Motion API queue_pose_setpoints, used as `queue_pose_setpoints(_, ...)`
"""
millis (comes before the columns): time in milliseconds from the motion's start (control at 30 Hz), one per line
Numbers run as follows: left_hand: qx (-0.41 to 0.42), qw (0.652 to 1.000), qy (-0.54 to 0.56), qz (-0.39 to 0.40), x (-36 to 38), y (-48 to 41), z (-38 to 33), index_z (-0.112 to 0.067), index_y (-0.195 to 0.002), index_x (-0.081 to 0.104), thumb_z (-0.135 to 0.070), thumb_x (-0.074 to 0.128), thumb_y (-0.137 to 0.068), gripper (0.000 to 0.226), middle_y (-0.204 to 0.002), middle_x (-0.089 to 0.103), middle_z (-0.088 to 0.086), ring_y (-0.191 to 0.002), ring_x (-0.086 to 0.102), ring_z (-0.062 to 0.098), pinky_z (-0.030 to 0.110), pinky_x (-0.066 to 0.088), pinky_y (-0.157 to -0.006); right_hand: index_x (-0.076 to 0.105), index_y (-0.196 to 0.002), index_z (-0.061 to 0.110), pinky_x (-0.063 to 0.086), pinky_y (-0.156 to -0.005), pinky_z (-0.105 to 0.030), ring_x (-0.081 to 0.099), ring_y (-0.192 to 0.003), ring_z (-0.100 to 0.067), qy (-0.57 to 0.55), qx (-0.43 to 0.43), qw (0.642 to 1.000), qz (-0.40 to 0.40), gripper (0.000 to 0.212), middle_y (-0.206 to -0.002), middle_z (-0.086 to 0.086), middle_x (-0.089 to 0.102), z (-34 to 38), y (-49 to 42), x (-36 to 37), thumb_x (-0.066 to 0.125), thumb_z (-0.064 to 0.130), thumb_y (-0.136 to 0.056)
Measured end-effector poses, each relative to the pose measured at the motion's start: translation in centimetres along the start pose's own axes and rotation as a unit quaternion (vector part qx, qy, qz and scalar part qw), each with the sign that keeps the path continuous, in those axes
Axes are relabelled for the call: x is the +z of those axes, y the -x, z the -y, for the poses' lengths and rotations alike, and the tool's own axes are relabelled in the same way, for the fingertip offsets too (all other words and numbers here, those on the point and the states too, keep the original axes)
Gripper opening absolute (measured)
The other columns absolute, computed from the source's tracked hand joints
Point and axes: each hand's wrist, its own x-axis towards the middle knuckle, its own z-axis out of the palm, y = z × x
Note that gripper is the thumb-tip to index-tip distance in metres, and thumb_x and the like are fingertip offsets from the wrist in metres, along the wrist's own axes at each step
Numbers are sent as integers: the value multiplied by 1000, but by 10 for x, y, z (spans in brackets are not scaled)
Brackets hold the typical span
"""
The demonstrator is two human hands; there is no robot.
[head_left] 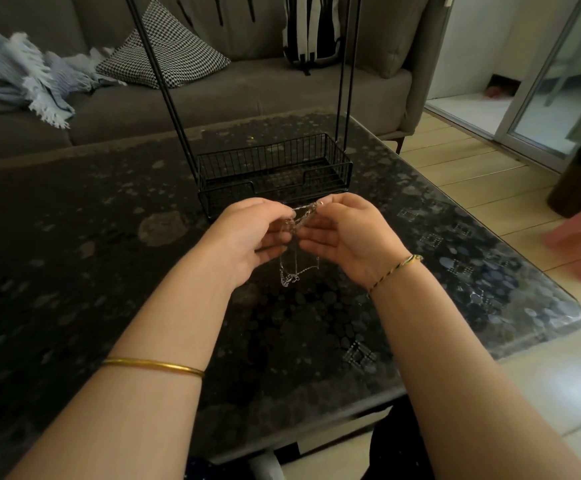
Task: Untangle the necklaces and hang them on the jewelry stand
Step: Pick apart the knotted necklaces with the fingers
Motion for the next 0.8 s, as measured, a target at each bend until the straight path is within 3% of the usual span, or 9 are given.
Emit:
queue_pose_setpoints(133,9,1000,9,11,-1,1,-1,-17,-84,64,-12,58,-94,13,-77,65,-2,-69,61,10,27,52,-73,51,-93,18,50,-62,-28,59,-63,-13,57,-10,998,4,11,-75,-1,59,-2,-1,1,48,7,-95)
queue_pose_setpoints(267,21,1000,12,-3,-2,0,0,-17,-86,64,-13,58,-95,12,-77,66,-3,-69,61,9,27,51,-73,53,-115,15,51,-67,-27,61,-69,-12,97,-26,995,15,31,-82,1,63,-2,1,0,60,2,-88)
queue_pose_setpoints(533,34,998,44,-38,-2,-2,0,-13,-94,63,-10,54,-97,9,-73,60,-2,-65,57,8,26,55,-71,53,-114,13,54,-73,-30,66,-70,-15,54,-20,998,-10,26,-81,-3,65,-1,0,-4,56,1,-91)
queue_pose_setpoints(800,56,992,-94,54,-1,-1,6,-18,-90,65,-5,56,-95,17,-80,58,0,-70,55,8,30,56,-72,50,-106,10,56,-69,-28,62,-65,-13,-8,-66,995,-77,22,-84,-7,62,1,2,-6,53,-5,-90)
